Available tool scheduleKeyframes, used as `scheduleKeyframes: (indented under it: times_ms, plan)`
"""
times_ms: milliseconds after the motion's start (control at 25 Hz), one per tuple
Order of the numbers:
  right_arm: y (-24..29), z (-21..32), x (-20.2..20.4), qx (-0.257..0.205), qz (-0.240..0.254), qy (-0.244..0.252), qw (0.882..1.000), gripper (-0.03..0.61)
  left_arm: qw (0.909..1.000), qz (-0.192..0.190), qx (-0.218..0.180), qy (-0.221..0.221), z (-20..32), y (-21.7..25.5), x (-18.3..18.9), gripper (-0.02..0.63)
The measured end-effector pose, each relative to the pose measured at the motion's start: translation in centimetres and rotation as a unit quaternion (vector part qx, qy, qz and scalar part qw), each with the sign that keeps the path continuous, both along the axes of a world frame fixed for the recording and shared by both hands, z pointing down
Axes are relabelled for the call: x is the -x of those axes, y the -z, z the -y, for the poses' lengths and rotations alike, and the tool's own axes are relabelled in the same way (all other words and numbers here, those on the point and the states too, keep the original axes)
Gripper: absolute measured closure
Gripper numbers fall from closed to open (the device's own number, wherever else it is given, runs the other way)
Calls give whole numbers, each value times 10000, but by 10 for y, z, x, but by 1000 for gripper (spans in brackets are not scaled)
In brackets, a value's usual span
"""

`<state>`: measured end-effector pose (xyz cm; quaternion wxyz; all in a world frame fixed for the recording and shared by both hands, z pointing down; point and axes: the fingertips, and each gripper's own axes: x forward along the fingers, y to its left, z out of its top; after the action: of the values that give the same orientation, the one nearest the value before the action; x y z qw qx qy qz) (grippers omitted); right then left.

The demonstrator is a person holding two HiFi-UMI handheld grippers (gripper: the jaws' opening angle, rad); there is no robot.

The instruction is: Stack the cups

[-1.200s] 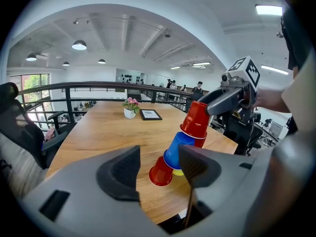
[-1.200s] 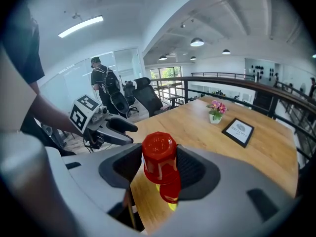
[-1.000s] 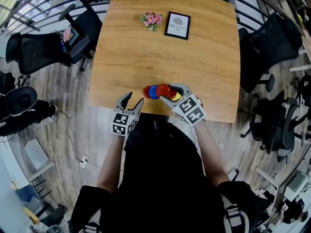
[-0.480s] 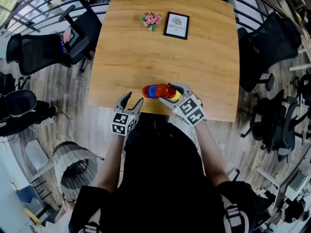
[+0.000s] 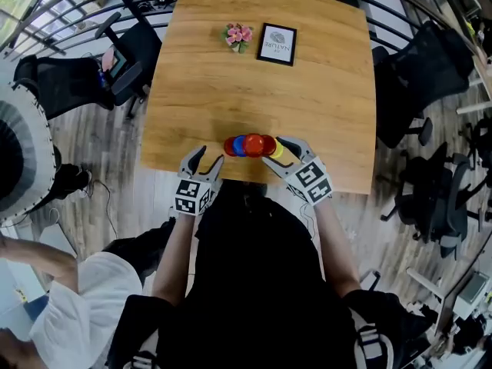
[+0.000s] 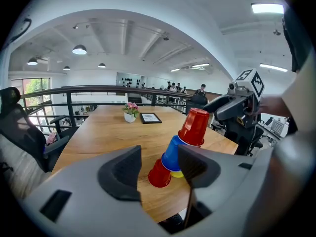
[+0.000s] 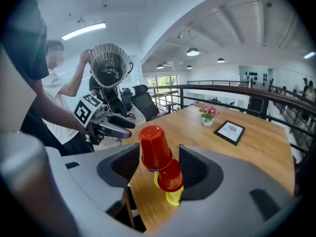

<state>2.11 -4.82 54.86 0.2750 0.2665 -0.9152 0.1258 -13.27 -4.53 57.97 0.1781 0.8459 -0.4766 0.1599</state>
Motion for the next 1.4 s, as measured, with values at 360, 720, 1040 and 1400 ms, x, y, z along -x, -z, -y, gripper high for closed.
scheduleKeyframes:
  times_ms: [360, 720, 1040, 1400]
  plan:
    - [-9, -1, -35, -339, 130, -626, 9974, 512, 9997, -19, -216, 63, -9, 17, -1, 549]
    - [-15, -6, -48, -559, 92, -844, 9948, 571, 9995, 70, -278, -153, -9, 27, -7, 581]
    - [-15, -10, -53, -523, 80, -1170, 9917, 571, 9986, 51, -320, -408, -8, 35, -7, 583]
    - [-10, -18, -52, -591, 38, -1574, 9858, 571, 9968, -6, -315, -738, -9, 38, -1, 583]
